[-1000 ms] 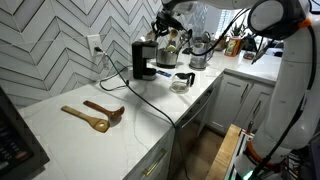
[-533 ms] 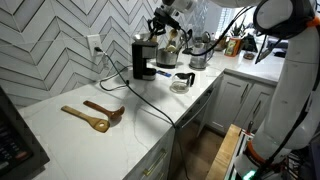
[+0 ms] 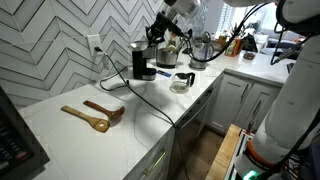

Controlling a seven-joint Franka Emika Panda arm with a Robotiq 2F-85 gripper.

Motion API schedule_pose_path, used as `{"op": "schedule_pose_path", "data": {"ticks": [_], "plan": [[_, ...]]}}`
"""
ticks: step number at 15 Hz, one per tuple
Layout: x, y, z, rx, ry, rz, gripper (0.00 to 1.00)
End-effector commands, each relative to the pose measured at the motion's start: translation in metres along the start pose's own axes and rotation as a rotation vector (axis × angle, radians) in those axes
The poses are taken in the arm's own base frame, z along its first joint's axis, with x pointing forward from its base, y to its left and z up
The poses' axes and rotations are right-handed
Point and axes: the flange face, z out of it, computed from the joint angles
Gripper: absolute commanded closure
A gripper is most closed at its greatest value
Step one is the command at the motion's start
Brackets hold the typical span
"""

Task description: Remove the silver plate from the top of coffee maker, then open the lid of coffee maker

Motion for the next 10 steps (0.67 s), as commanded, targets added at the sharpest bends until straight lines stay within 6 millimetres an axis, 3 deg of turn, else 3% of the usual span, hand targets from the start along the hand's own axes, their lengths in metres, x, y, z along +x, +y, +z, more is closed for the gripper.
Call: {"op": "schedule_pose_path", "data": {"ticks": [1,8,9,10], "plan": [[-0.040,0.035,0.004,-0.009,-0.107,-0.069,0.99],[-0.062,0.109,0.024,-0.074,-0.108,-0.213,0.99],[-0.062,0.111,0.021,-0.056,-0.070,-0.208,0.99],[-0.051,0.097,0.028,-0.070,-0.117,-0.189,0.97]]}}
